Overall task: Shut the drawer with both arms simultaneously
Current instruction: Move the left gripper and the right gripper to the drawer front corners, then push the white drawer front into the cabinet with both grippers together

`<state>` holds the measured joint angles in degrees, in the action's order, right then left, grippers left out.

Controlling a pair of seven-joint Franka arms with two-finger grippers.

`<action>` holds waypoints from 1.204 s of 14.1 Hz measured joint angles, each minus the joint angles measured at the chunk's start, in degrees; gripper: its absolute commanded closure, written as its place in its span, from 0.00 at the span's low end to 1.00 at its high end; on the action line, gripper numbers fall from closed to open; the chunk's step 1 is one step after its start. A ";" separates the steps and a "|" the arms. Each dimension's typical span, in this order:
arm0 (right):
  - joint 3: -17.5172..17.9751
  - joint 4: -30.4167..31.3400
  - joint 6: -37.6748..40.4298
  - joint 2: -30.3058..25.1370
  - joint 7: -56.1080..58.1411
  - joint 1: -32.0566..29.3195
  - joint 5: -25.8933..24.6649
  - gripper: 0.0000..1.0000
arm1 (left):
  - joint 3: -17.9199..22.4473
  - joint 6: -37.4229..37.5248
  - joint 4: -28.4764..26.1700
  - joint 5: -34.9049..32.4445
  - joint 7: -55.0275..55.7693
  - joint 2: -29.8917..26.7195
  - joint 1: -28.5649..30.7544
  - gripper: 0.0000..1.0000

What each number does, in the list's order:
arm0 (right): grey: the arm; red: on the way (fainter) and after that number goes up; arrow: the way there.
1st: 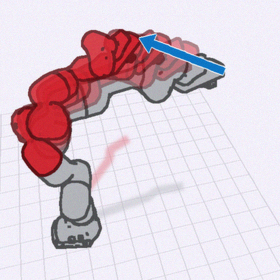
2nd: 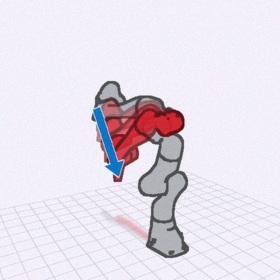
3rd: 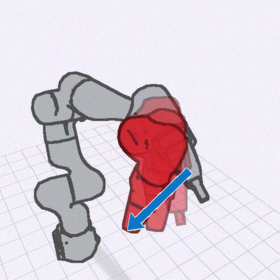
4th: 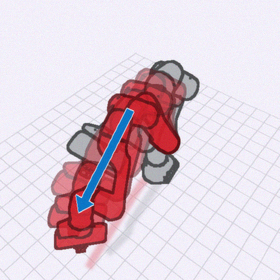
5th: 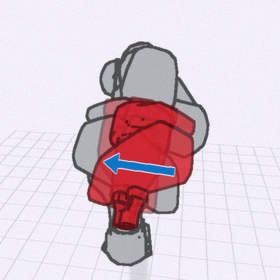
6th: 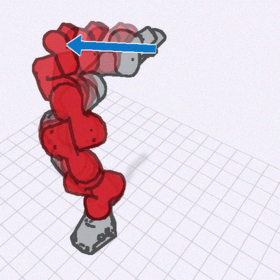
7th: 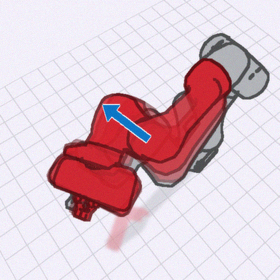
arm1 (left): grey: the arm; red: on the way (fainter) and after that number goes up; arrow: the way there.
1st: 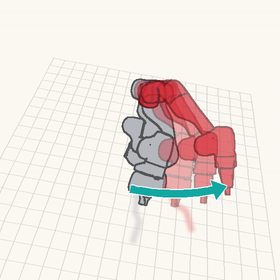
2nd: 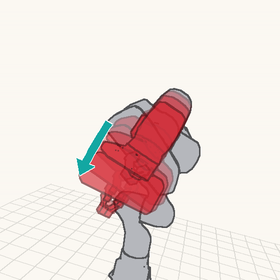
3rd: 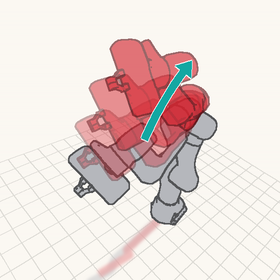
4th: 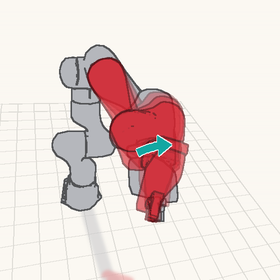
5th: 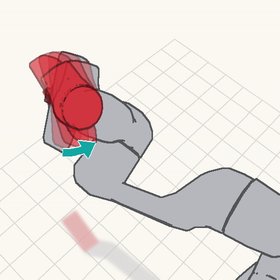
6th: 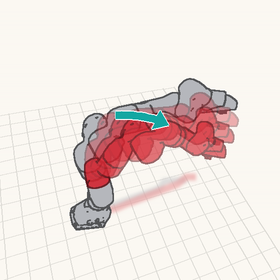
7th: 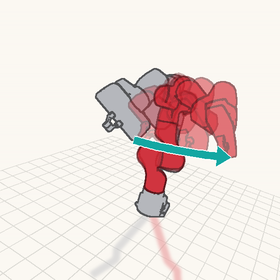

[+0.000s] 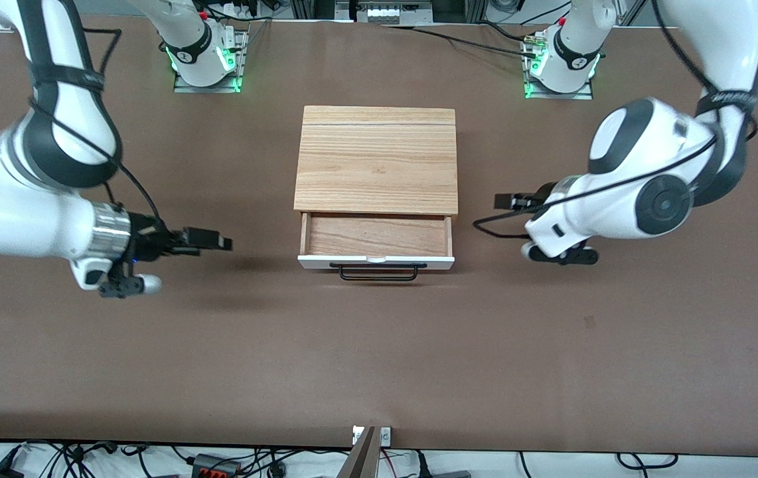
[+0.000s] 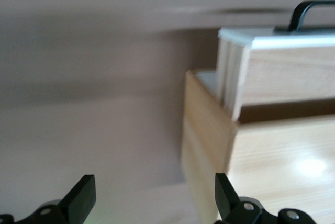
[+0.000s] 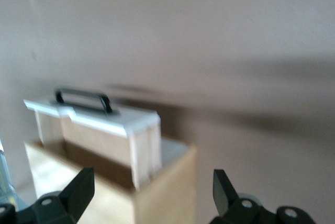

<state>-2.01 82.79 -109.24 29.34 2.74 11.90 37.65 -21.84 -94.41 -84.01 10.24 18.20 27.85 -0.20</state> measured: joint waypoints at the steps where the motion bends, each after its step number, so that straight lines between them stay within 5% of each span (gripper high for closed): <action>1: 0.05 -0.42 -4.31 2.05 0.00 1.66 0.90 0.00 | 0.00 -1.82 0.12 0.85 0.00 1.54 -0.44 0.00; 5: 0.05 -1.10 -18.07 7.52 -0.24 9.51 1.26 0.00 | -0.06 -5.97 1.80 2.44 0.02 6.02 -2.42 0.00; 17: -0.48 0.23 -23.98 10.37 0.07 12.63 0.76 0.00 | 0.19 -26.33 5.25 0.35 -1.08 9.71 -4.60 0.00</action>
<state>-2.49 83.02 -133.23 39.71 2.82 24.53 38.41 -21.65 -120.74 -78.76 10.59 17.12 37.56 -4.80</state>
